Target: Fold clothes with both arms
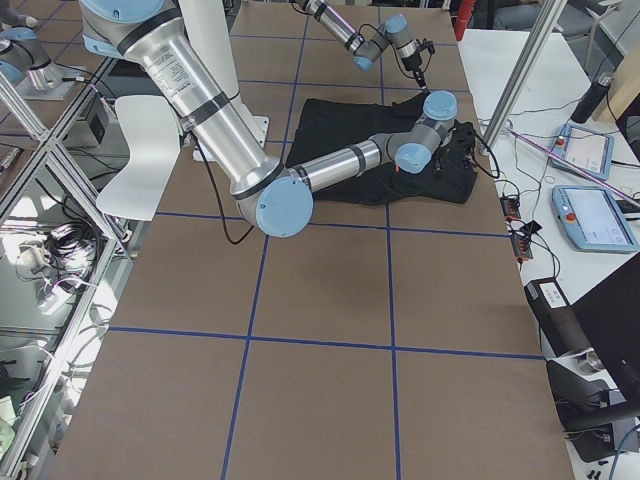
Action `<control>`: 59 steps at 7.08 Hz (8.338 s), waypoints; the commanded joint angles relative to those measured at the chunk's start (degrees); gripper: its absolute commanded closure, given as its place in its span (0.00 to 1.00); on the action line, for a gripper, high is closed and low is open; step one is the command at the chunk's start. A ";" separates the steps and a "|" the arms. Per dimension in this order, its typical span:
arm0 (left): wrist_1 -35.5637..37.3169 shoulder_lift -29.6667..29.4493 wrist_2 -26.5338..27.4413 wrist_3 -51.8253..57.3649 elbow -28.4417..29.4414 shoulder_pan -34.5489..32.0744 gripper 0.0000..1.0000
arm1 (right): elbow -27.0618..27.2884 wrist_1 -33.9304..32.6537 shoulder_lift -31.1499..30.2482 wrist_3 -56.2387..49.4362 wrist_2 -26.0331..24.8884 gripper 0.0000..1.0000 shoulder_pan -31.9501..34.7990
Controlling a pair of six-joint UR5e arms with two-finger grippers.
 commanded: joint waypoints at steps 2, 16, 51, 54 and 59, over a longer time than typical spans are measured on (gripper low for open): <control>10.02 -1.88 -1.25 -15.13 -11.96 1.96 1.00 | 0.17 0.39 -0.46 -0.03 0.09 0.00 0.00; 15.00 17.18 -11.95 -25.34 -44.31 6.19 0.00 | 23.49 -1.01 -19.21 14.35 6.85 0.00 -2.27; 15.75 42.93 2.45 -31.89 -67.62 33.26 1.00 | 36.56 -1.10 -35.70 25.11 -9.32 0.01 -38.94; 15.75 42.75 2.45 -31.89 -67.53 33.26 1.00 | 36.73 -1.10 -35.61 25.11 -9.32 0.38 -38.77; 15.83 42.66 2.44 -31.89 -67.62 33.18 1.00 | 37.17 -1.01 -35.79 25.11 -10.81 0.95 -38.24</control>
